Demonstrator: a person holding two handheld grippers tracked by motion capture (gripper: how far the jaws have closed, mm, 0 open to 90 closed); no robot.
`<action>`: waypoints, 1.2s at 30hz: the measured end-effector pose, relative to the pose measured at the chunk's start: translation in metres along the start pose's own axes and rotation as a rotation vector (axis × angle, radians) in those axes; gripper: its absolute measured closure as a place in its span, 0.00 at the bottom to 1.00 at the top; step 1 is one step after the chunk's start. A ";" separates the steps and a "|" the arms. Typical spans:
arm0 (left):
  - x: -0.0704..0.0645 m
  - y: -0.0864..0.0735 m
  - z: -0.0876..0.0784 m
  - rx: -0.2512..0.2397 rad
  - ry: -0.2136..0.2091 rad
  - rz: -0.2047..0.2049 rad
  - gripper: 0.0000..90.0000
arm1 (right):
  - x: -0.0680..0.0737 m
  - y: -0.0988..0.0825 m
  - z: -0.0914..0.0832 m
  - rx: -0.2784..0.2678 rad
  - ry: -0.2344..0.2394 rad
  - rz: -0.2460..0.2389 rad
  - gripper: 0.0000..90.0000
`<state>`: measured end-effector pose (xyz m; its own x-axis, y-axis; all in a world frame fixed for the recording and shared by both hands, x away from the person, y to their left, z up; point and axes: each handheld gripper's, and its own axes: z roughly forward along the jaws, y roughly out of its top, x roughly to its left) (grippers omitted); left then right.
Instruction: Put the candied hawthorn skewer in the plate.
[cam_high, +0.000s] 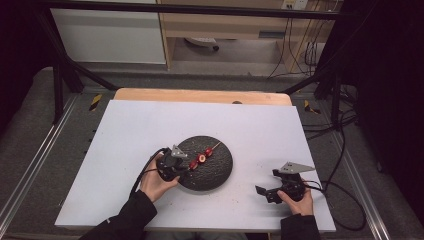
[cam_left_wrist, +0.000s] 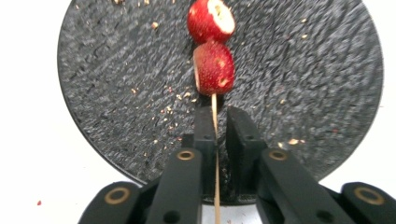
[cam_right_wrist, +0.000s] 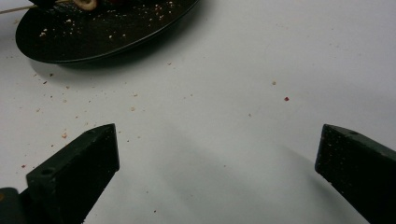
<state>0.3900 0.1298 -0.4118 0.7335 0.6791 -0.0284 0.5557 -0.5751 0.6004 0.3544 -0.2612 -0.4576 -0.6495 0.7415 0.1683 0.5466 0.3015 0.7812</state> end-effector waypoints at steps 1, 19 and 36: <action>0.000 -0.001 -0.003 -0.011 -0.007 -0.001 0.84 | 0.000 0.000 0.000 0.003 0.003 0.000 0.01; 0.038 -0.044 -0.040 -0.146 -0.041 -0.026 0.21 | 0.001 0.001 -0.001 -0.005 0.001 0.005 0.01; 0.062 -0.109 -0.052 -0.229 0.001 -0.060 0.09 | 0.001 0.000 0.001 0.005 0.000 0.004 0.01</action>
<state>0.3546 0.2575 -0.4375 0.7012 0.7096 -0.0688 0.4952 -0.4153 0.7631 0.3544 -0.2601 -0.4579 -0.6474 0.7427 0.1710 0.5519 0.3020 0.7773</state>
